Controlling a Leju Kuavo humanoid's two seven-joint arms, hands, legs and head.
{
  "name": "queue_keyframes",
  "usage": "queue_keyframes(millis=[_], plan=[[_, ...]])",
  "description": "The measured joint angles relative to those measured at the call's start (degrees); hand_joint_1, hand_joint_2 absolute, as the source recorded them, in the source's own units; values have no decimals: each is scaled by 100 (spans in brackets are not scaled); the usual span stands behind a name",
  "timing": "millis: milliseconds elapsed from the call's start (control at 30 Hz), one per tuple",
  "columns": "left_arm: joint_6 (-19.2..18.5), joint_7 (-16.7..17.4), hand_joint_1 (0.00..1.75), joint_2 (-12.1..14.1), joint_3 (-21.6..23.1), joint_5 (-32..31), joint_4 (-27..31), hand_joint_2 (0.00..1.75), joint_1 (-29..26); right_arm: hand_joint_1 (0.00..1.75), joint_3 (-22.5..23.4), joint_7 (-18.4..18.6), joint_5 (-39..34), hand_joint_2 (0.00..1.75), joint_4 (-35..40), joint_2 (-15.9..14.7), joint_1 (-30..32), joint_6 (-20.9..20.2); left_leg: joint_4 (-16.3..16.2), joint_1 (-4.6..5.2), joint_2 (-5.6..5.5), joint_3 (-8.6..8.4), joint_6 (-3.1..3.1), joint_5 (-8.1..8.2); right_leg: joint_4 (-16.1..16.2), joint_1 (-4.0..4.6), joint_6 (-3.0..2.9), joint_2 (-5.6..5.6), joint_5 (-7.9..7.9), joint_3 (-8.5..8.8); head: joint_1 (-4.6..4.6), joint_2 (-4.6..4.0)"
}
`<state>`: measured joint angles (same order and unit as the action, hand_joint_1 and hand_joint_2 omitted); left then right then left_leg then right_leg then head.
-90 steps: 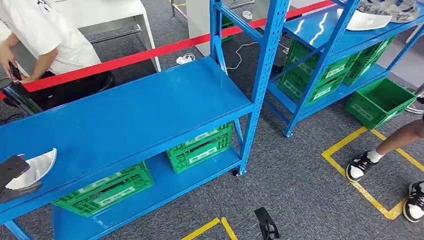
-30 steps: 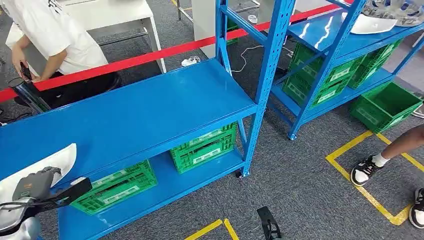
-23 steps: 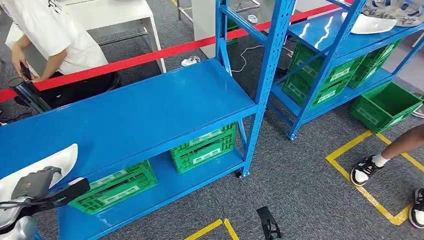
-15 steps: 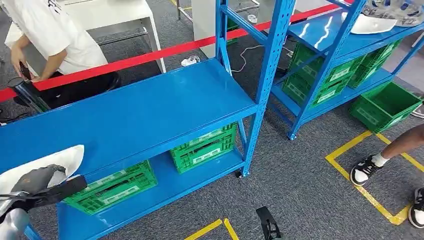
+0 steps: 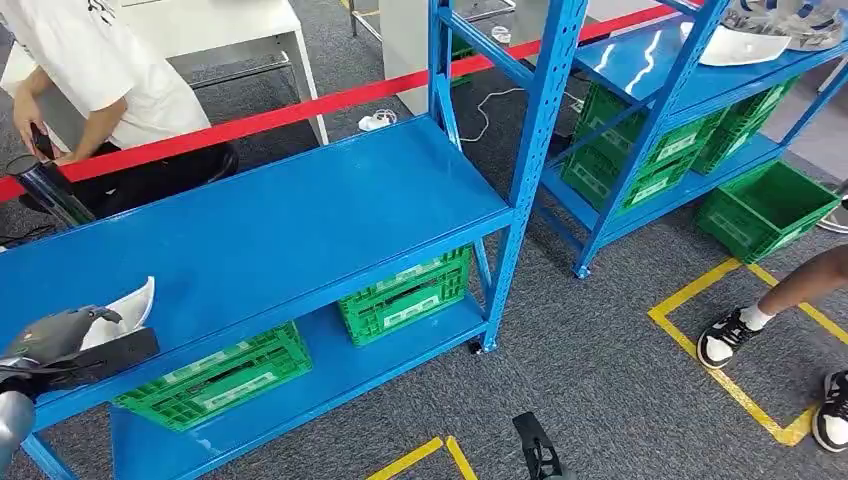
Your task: Take the parts from the cabinet and place them on the table.
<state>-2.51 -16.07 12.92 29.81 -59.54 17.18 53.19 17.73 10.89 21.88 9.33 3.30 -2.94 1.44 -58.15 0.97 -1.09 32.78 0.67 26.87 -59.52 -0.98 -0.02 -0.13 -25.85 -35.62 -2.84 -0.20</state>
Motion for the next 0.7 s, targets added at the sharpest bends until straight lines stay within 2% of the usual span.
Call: queue_keyframes(millis=[600, 700], plan=[[22, 24, 175, -57, 0, -48, 20, 175, 61, 0, 87, 15, -33, 0, 0, 0, 1, 13, 0, 0, 13, 1, 0, 8, 5, -1, 0, 14, 0, -2, 0, 0], [79, 125, 175, -70, 55, -142, 20, 175, 61, 0, 96, 13, -24, 0, 0, 0, 1, 11, 0, 0, 13, 1, 0, 9, 5, -1, 0, 14, 0, -2, 0, 0]])
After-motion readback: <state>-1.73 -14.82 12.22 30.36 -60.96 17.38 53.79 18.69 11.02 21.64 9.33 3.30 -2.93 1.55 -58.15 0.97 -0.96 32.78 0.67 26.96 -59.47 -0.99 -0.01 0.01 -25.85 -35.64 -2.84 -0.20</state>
